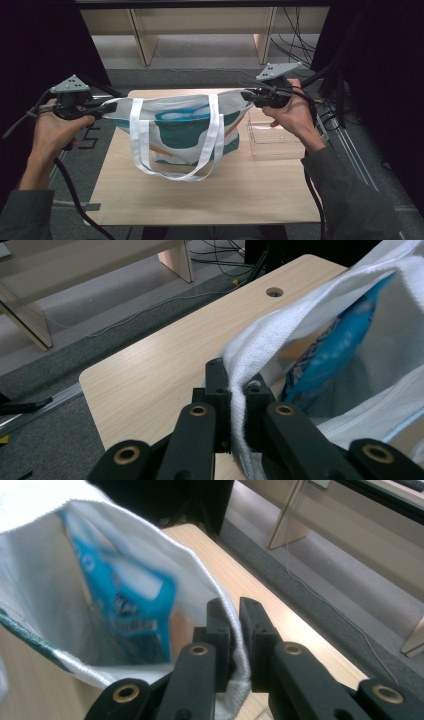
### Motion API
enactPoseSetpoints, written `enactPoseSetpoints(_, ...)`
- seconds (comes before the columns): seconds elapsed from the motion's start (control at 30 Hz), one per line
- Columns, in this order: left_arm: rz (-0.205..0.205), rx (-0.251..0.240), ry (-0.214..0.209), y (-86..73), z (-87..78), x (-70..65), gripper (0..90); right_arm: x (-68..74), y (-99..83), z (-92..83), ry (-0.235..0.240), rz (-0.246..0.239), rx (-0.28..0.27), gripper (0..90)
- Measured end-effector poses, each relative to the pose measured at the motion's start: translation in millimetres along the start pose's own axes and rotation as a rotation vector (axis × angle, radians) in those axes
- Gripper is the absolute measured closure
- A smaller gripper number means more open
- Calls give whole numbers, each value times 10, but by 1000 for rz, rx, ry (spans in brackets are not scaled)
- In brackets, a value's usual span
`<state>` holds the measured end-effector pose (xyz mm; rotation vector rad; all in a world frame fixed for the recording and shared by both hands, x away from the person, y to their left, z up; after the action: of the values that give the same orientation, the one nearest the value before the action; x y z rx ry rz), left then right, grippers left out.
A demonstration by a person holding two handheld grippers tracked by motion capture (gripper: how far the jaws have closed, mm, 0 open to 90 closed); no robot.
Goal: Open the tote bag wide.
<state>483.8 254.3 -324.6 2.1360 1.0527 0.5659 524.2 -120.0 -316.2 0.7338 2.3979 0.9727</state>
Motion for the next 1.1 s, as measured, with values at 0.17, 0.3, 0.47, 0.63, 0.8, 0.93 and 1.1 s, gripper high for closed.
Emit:
enactPoseSetpoints(0.17,-44,-30,-17,-26,100,-3,853,-24,-73,125,9,27,25,839)
enactPoseSetpoints(0.3,-76,-26,-18,-46,205,71,852,-71,-65,247,0,45,28,839)
enactPoseSetpoints(0.47,-123,-27,-25,-33,306,159,850,-151,10,367,2,66,9,837)
enactPoseSetpoints(0.63,-136,11,-20,-58,456,246,849,-229,14,530,1,117,43,835)
enactPoseSetpoints(0.8,-170,40,-36,-163,685,309,848,-279,-58,716,6,145,74,834)
enactPoseSetpoints(0.93,-195,64,-38,-285,859,338,847,-295,-123,865,5,172,89,834)
enactPoseSetpoints(1.1,-217,89,-70,-441,1042,314,842,-301,-212,964,6,178,120,833)
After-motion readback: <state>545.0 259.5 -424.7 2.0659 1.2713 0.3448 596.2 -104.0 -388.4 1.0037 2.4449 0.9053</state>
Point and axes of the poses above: each handheld gripper's, and its own axes: z roughly forward along the jaws, y roughly out of its top, x roughly to its left, the point moved 10 cm from there along z, roughly forward along the jaws, and after that the axes turned 10 degrees about x, right-handed, at the moved point
